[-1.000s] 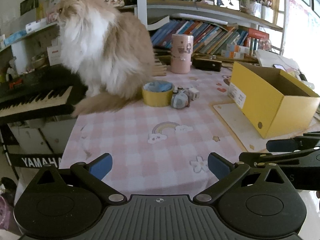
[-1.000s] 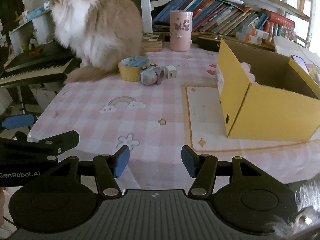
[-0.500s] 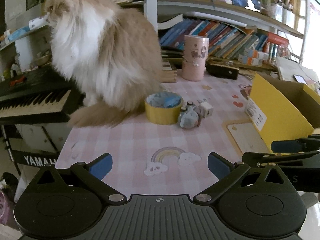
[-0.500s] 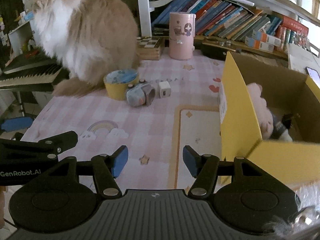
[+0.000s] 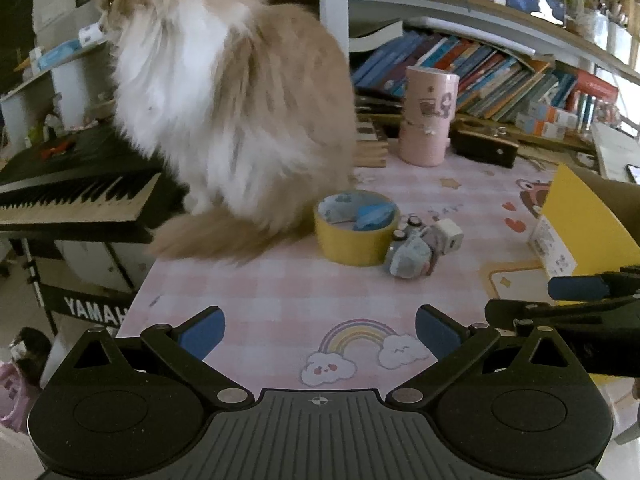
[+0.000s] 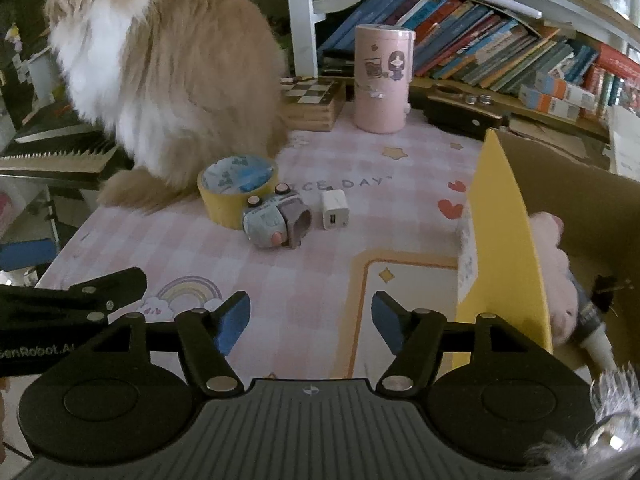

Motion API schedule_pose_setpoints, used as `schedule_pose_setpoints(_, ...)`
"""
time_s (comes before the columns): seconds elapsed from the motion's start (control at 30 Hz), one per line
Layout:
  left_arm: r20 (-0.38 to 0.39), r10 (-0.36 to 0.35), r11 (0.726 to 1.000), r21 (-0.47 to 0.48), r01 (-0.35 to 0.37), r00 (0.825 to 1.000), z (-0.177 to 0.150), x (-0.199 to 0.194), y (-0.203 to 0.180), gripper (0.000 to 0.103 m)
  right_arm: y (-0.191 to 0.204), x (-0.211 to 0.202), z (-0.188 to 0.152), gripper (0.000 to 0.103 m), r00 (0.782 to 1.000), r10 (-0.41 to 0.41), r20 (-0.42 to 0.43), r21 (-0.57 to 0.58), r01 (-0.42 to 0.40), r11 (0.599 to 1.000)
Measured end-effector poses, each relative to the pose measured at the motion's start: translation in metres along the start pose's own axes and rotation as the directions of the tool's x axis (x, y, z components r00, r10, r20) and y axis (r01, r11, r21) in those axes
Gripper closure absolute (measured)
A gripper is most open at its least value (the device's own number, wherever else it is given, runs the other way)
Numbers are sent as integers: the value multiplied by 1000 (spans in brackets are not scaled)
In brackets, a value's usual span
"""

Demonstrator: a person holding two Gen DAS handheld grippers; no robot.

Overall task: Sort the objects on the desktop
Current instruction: 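Close right tool on light blue toy truck while left tool approaches yellow tape roll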

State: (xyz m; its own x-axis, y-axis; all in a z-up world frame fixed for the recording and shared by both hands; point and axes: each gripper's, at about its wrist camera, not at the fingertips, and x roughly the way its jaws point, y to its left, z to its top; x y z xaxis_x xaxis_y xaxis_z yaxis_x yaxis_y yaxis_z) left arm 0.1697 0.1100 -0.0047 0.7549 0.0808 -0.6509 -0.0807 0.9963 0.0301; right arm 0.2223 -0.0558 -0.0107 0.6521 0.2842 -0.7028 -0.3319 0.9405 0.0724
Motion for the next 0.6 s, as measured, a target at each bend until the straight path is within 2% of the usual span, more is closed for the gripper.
schedule_pose_setpoints(0.27,-12,50,998,-35,-51,999,7,11,3,0,-7,26,22,36,999,34,-10,3,-34,999)
schedule_pose_setpoints(0.3,-13,56,998,-39,-57,998,7,12,4,0,-8,30,24,33,999,44,-13,0,-44,999)
schedule_pose_setpoints(0.33,-15,64,997,-45,-64,998,8,13,4,0,-7,34,27,29,998,58,-19,-6,-58,998)
schedule_pose_setpoints(0.6,-29,110,990,-80,-112,994,13,22,13,0,8,71,46,27,991,117,-57,-102,-123,987)
